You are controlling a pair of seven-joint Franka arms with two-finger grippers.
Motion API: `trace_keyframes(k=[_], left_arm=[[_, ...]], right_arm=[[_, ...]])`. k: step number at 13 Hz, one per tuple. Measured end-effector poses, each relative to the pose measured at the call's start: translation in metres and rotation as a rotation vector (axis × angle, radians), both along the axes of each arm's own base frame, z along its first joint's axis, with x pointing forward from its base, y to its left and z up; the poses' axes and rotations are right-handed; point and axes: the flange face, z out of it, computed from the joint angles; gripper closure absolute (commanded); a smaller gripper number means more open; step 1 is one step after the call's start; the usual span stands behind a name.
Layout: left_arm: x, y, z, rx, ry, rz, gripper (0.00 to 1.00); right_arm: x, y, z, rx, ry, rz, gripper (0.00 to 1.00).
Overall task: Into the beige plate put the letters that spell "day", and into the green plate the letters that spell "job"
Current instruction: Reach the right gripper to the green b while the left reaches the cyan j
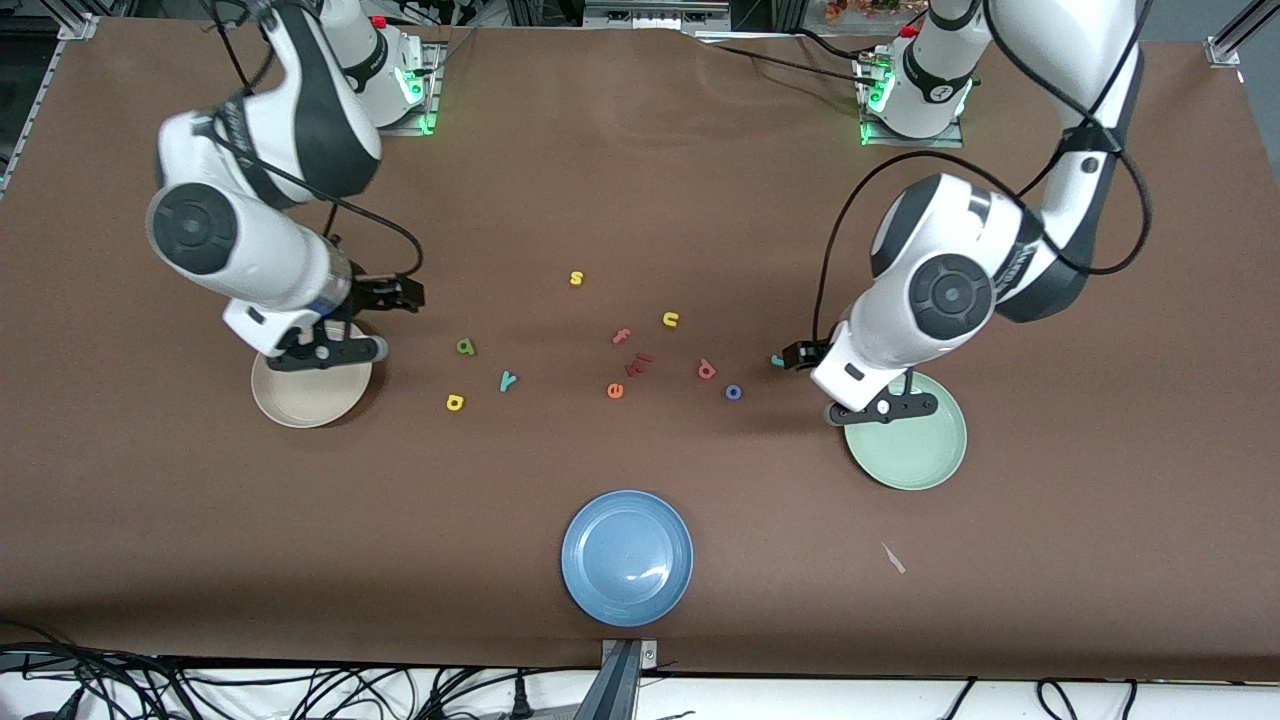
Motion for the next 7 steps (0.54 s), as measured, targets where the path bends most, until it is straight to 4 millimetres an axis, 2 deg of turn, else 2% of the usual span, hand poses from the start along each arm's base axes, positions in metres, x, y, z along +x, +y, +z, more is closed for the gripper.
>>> trace_keyframes(k=[3, 7], left_arm=[[0.000, -0.010, -0.037, 0.029, 0.033, 0.101, 0.00], [-0.004, -0.031, -0.078, 0.060, 0.056, 0.307, 0.00]], right_arm=[[-0.010, 0.008, -0.039, 0.008, -0.060, -0.023, 0.00], [-0.038, 0.014, -0.098, 0.022, -0.133, -0.021, 0.00]])
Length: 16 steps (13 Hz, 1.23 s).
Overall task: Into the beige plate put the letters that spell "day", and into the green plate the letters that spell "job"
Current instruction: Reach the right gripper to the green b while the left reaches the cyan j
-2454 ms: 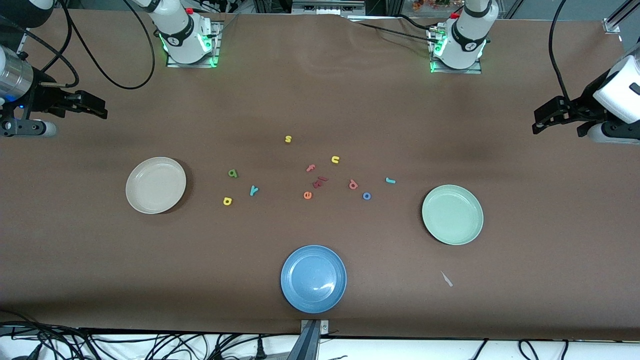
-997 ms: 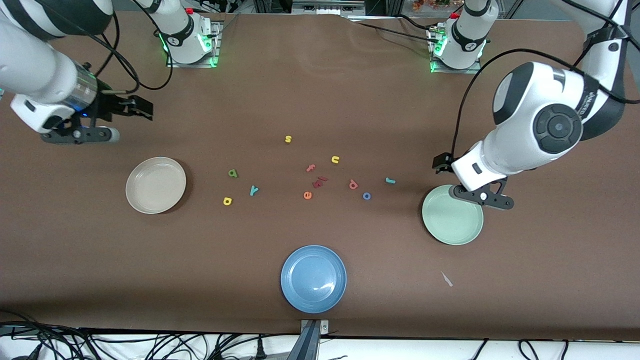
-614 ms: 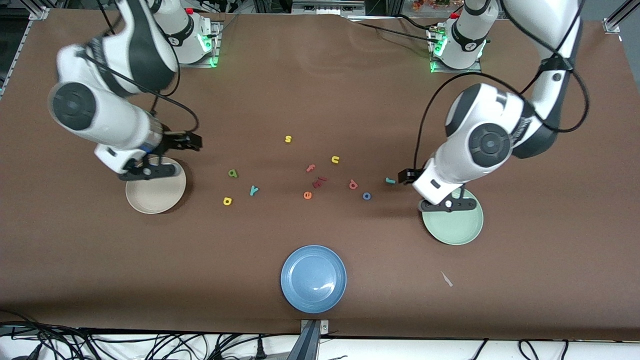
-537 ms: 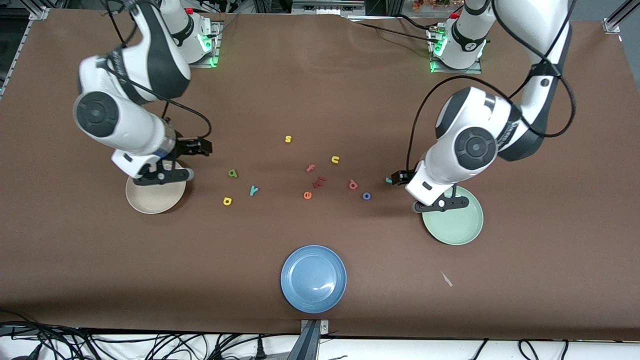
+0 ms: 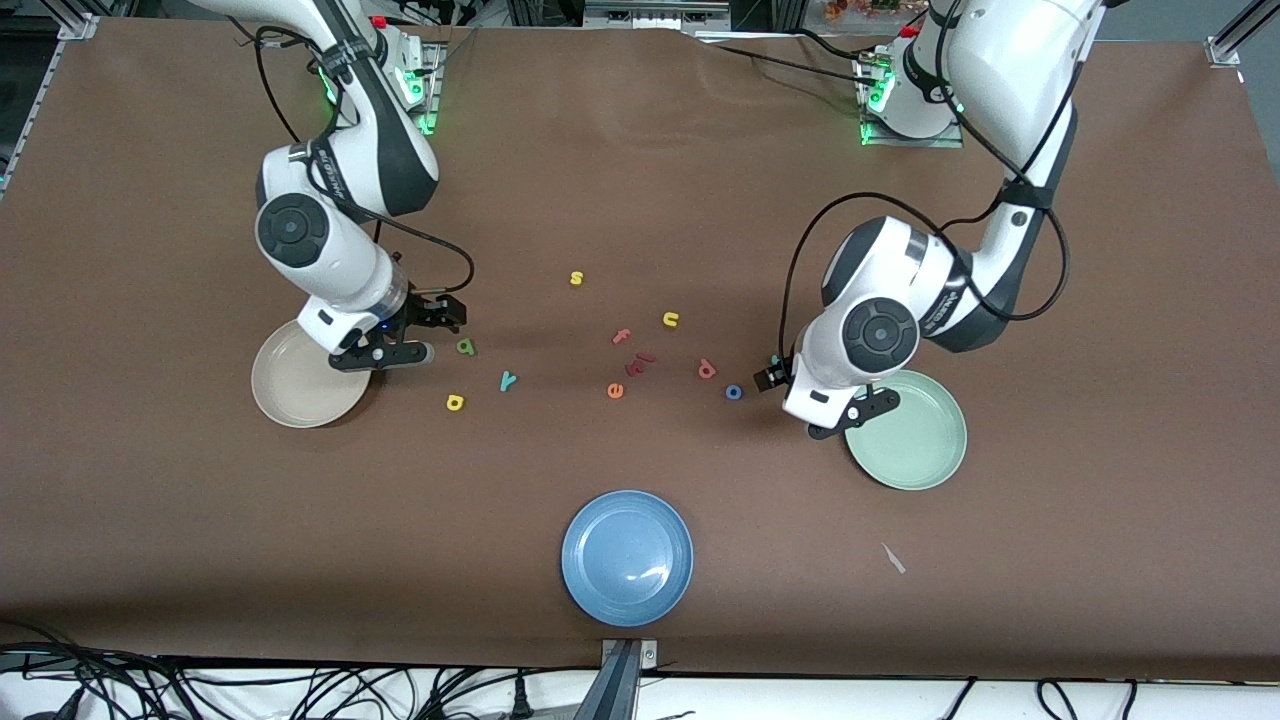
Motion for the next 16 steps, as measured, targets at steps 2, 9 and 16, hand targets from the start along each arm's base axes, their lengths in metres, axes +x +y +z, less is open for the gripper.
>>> trace_keyframes(k=[2, 9, 16], left_arm=[[0.000, -0.005, -0.016, 0.024, 0.006, 0.125, 0.00], [-0.019, -0.015, -0.053, 0.075, -0.004, 0.417, 0.32], [-0.053, -0.003, -0.109, 0.104, -0.020, 0.590, 0.48]], right_arm=[[-0.011, 0.004, -0.020, 0.007, -0.032, 0.012, 0.00], [-0.024, 0.013, -0.098, -0.009, -0.037, 0.158, 0.00], [-0.027, 0.011, -0.112, -0.017, -0.015, 0.207, 0.13]])
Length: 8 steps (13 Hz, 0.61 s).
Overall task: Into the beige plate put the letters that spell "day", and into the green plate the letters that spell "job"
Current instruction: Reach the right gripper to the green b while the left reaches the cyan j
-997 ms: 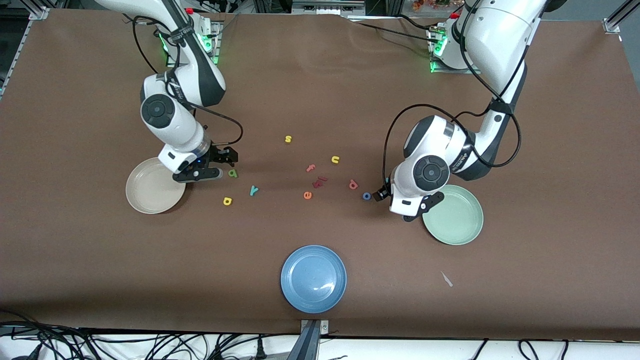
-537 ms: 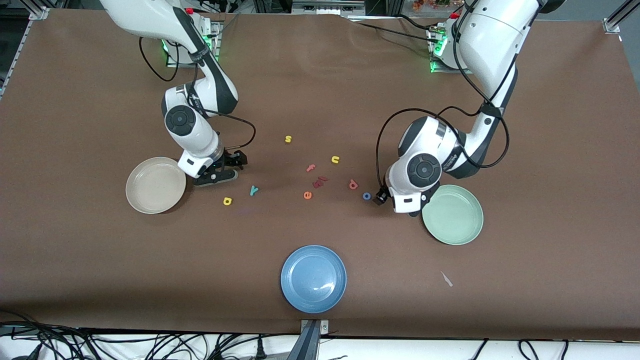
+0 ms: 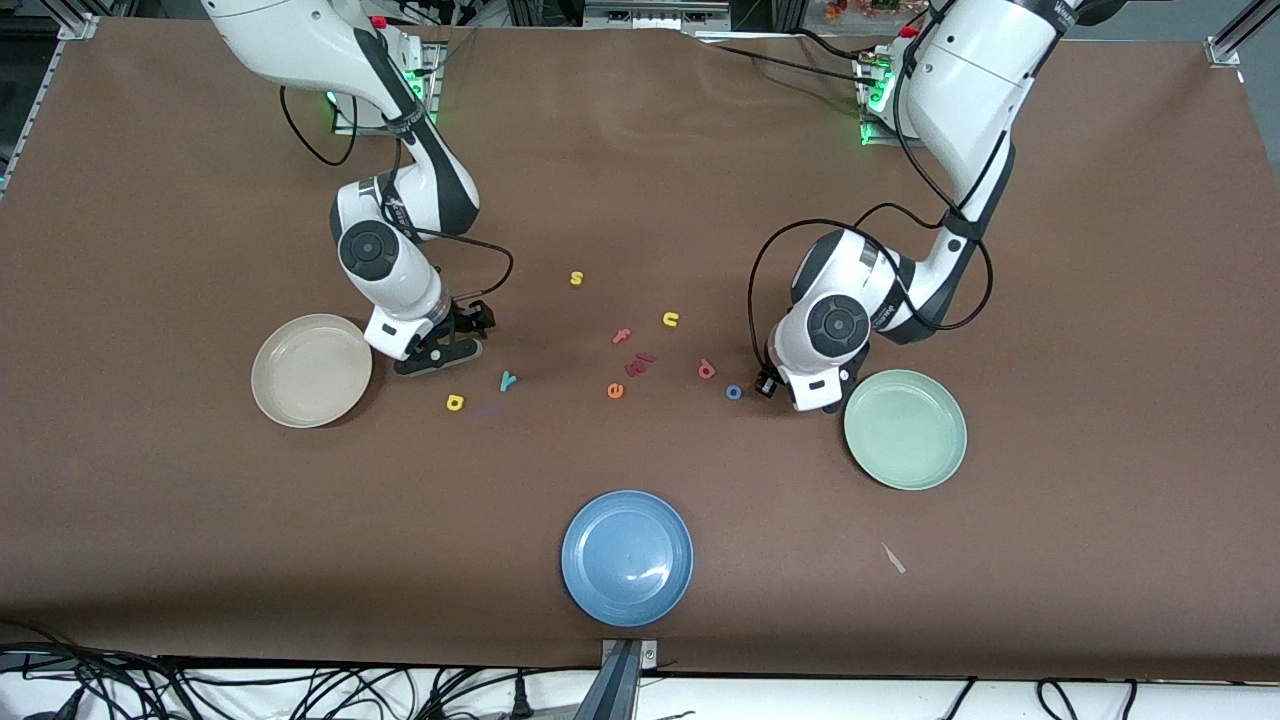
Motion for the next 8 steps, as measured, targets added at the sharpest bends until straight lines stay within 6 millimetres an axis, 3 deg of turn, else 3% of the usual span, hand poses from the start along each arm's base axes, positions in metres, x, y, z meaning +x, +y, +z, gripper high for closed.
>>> trace_keyframes(k=[4, 8], left_arm=[[-0.0018, 0.0012, -0.0012, -0.002, -0.013, 0.013, 0.67], [0.0016, 0.0054, 0.0026, -0.002, -0.020, 0.028, 0.72]], right_arm=[[-0.0024, -0.0006, -0.0093, -0.007, 0.015, 0.002, 0.28], [0.0008, 0.0011, -0.0066, -0.004, 0.007, 0.003, 0.39]])
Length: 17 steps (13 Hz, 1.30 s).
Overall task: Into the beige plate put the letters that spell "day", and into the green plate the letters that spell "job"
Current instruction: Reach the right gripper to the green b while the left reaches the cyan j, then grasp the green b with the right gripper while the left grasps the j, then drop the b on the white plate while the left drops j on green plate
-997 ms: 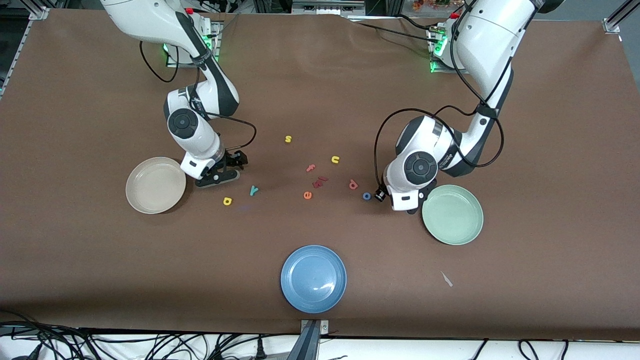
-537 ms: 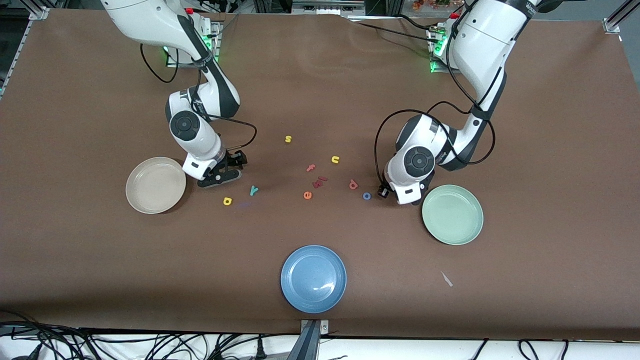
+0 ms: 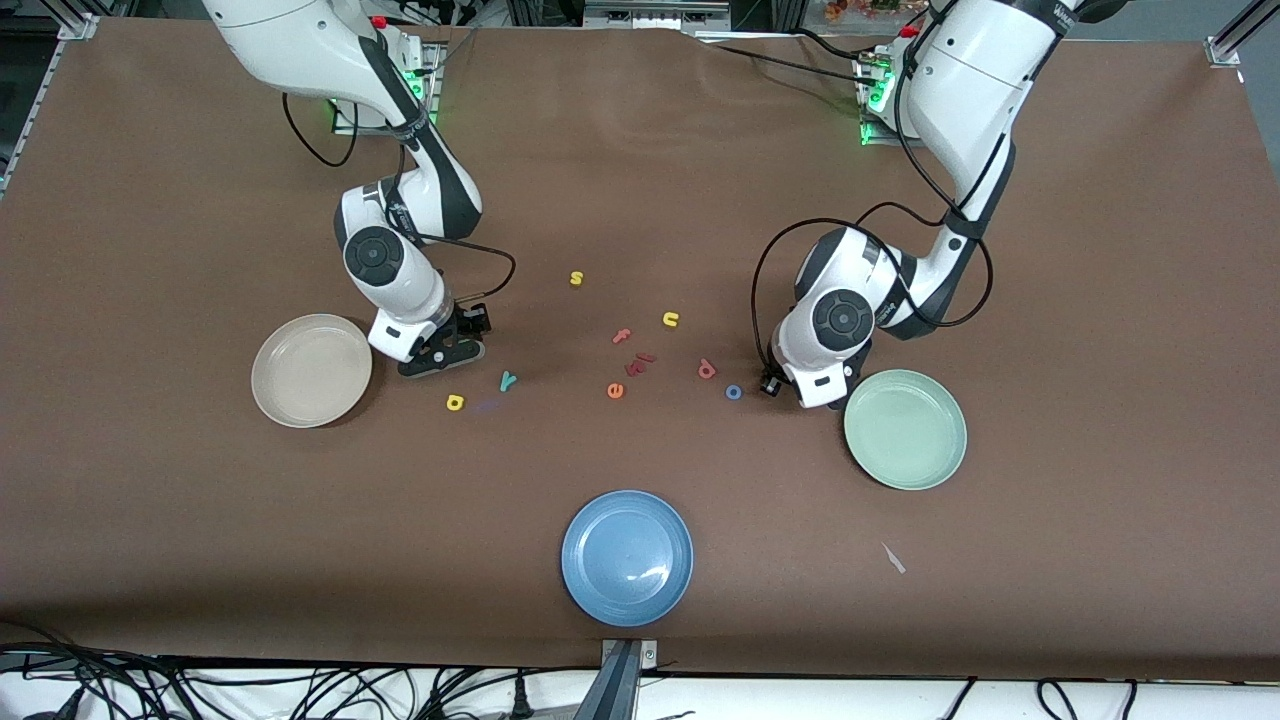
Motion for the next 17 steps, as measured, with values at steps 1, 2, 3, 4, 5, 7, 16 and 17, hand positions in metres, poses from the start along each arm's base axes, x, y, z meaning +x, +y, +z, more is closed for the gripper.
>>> trace_keyframes(k=[1, 2, 3, 4, 5, 7, 16, 17], left_arm=[[0.001, 0.002, 0.003, 0.000, -0.004, 0.004, 0.72], [0.002, 0.004, 0.005, -0.001, -0.007, 0.007, 0.74], [0.003, 0.007, 0.008, -0.001, -0.010, 0.011, 0.74], [0.003, 0.008, 0.009, -0.001, -0.011, 0.012, 0.74], [0.002, 0.008, 0.009, 0.000, -0.009, 0.012, 0.74], [0.000, 0.009, 0.006, 0.003, -0.003, 0.011, 0.73], [-0.008, 0.012, -0.003, 0.012, 0.014, 0.011, 0.98], [-0.008, 0.012, -0.003, 0.010, 0.010, 0.011, 1.00]], right_arm=[[0.001, 0.001, 0.001, 0.001, -0.003, 0.000, 0.40], [0.002, 0.001, 0.002, 0.002, -0.005, 0.000, 0.47], [0.002, 0.001, 0.002, 0.002, -0.005, 0.000, 0.50], [0.002, 0.002, 0.001, 0.001, -0.003, 0.001, 0.50], [0.001, 0.002, -0.001, 0.000, -0.001, 0.001, 0.53], [0.000, 0.003, -0.002, -0.001, 0.002, 0.003, 0.60], [0.011, 0.009, 0.010, -0.006, 0.028, -0.003, 0.95], [0.021, 0.012, 0.022, -0.015, 0.060, -0.009, 0.95]])
